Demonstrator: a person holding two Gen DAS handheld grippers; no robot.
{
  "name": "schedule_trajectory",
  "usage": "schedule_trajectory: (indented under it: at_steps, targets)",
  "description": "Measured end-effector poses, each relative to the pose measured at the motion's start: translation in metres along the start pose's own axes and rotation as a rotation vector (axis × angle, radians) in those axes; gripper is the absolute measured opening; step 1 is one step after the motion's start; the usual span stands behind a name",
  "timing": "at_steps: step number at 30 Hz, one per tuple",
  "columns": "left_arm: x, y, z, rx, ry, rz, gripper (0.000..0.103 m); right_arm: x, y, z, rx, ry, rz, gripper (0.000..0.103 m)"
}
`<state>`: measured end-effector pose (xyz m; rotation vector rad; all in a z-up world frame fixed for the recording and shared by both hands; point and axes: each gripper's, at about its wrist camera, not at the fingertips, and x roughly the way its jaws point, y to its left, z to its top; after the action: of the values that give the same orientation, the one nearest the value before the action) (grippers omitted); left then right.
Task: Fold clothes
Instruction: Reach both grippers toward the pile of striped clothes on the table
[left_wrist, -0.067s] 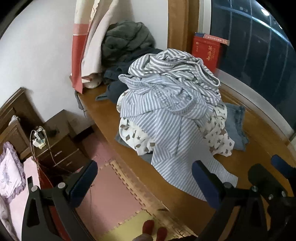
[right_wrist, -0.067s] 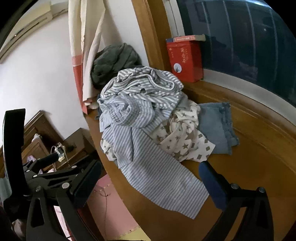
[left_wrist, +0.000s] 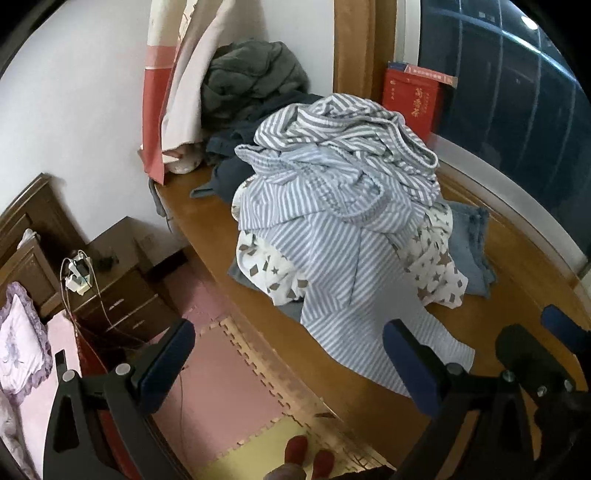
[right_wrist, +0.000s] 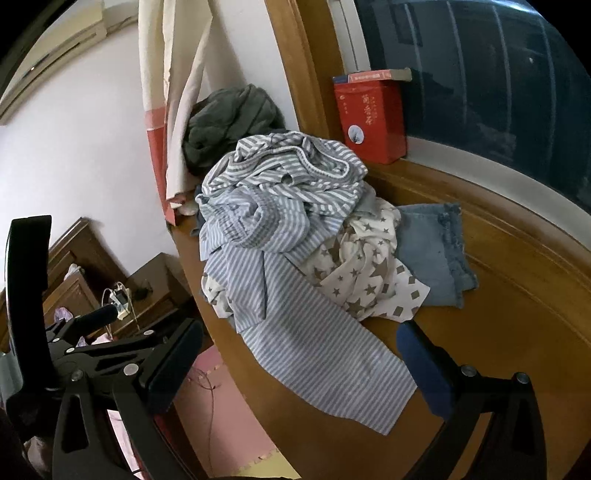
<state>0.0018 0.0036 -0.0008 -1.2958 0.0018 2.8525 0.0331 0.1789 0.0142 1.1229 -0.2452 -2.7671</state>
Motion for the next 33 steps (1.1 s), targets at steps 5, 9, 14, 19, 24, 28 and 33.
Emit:
schedule_trajectory:
  at_steps: [5, 9, 14, 19, 24, 28, 33]
  targets:
    - [-0.001, -0.007, -0.004, 0.028, 0.031, 0.015, 0.103, 0.002, -0.006, -0.001, 0.008, -0.017, 0.010, 0.103]
    - [-0.004, -0.017, -0.006, 0.021, 0.025, 0.015, 0.103, -0.005, -0.011, -0.002, 0.000, -0.025, 0.021, 0.103]
    - [-0.004, -0.018, -0.011, 0.002, 0.038, 0.017, 0.103, -0.005, -0.020, -0.002, 0.001, -0.003, 0.041, 0.103]
    - [-0.004, -0.018, -0.016, -0.016, 0.051, 0.019, 0.103, 0.000, -0.024, -0.009, 0.004, 0.005, 0.072, 0.103]
    - [-0.005, -0.009, -0.013, -0.037, 0.037, 0.027, 0.103, 0.008, -0.024, -0.006, 0.018, 0.019, 0.084, 0.103]
    - [0.002, -0.002, -0.007, -0.031, 0.034, 0.019, 0.103, 0.015, -0.017, -0.003, 0.008, 0.012, 0.066, 0.103]
    - [0.020, 0.008, 0.010, -0.006, 0.040, -0.006, 0.103, 0.032, -0.006, 0.009, -0.014, 0.004, 0.019, 0.103]
